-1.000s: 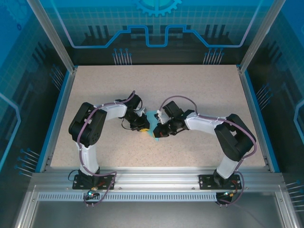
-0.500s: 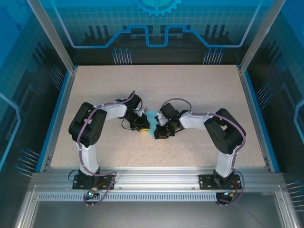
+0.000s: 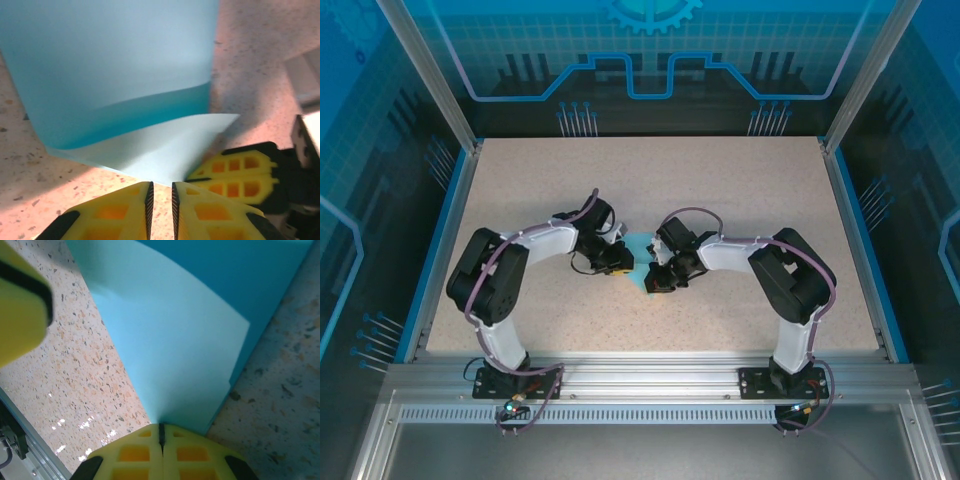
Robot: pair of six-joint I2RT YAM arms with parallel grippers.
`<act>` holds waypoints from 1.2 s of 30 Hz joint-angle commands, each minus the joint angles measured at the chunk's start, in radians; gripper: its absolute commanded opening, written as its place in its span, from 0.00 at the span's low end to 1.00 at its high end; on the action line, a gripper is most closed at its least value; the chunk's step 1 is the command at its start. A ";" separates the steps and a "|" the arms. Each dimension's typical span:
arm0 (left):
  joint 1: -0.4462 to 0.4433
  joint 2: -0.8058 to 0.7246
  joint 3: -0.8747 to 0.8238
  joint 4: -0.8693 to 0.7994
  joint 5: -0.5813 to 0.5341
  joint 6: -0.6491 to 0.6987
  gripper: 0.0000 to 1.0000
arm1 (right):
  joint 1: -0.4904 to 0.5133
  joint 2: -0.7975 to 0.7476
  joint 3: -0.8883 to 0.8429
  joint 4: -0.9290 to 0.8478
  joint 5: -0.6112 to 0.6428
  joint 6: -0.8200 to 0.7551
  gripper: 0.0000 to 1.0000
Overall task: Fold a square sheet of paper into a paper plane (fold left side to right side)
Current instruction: Third fold the triangle at the center of the table.
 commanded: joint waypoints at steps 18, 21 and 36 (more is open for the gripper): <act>-0.084 0.087 0.008 0.043 0.069 0.035 0.15 | 0.016 0.052 -0.008 -0.099 0.067 -0.008 0.00; -0.082 0.098 0.009 0.041 0.052 0.039 0.14 | 0.016 0.054 -0.006 -0.106 0.073 -0.008 0.00; -0.078 0.119 0.014 -0.006 -0.089 0.039 0.12 | 0.022 0.067 -0.003 -0.135 0.089 -0.017 0.00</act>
